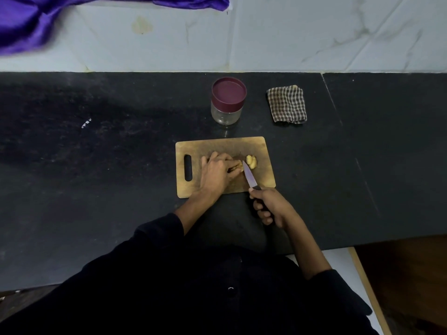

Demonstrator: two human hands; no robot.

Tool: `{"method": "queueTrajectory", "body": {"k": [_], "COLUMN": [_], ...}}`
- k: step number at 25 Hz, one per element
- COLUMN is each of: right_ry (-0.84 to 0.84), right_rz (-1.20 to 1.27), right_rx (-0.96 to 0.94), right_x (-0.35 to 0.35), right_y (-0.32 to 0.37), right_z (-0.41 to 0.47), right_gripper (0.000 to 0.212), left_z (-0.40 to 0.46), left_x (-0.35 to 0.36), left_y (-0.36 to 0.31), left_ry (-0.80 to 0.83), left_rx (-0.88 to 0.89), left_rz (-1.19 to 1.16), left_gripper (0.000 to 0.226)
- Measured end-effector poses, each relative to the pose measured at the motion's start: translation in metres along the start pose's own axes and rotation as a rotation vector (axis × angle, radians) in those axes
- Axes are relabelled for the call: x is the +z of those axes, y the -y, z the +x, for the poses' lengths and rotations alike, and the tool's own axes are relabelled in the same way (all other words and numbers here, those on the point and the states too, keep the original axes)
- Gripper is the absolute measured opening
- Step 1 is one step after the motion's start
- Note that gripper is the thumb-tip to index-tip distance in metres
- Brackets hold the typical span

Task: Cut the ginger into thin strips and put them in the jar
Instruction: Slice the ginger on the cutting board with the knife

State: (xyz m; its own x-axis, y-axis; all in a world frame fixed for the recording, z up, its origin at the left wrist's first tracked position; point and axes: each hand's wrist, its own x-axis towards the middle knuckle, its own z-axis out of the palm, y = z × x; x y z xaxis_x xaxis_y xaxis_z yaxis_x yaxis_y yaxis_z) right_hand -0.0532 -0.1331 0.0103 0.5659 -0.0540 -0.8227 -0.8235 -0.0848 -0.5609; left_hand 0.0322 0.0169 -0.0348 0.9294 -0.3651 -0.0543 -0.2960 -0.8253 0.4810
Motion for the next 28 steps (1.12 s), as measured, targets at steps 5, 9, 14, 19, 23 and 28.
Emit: {"method": "queueTrajectory", "body": {"k": [5, 9, 14, 19, 23, 28], "right_ry": [-0.053, -0.210, -0.304, -0.329, -0.361, -0.414], "right_rz": [-0.067, -0.405, -0.669, -0.709, -0.772, -0.810], "right_rx": [-0.090, -0.249, -0.350, -0.337, -0.346, -0.344], "right_x": [-0.002, 0.003, 0.016, 0.019, 0.024, 0.032], "right_y": [-0.005, -0.008, -0.005, -0.003, -0.002, -0.004], "right_z": [-0.008, -0.001, 0.004, 0.007, 0.008, 0.008], "right_gripper": [0.020, 0.019, 0.020, 0.017, 0.012, 0.010], "left_z": [-0.002, -0.004, -0.002, -0.001, -0.001, -0.001], "left_x": [-0.001, -0.001, -0.003, -0.005, -0.009, -0.010], "left_y": [-0.001, -0.003, -0.004, -0.004, -0.003, -0.003], "left_ry": [-0.015, -0.055, -0.024, -0.002, 0.023, 0.036], "left_rx": [-0.001, 0.001, -0.002, -0.002, 0.026, 0.050], "left_rz": [-0.008, -0.010, -0.003, 0.023, 0.057, 0.079], "left_gripper": [0.033, 0.028, 0.032, 0.033, 0.034, 0.036]}}
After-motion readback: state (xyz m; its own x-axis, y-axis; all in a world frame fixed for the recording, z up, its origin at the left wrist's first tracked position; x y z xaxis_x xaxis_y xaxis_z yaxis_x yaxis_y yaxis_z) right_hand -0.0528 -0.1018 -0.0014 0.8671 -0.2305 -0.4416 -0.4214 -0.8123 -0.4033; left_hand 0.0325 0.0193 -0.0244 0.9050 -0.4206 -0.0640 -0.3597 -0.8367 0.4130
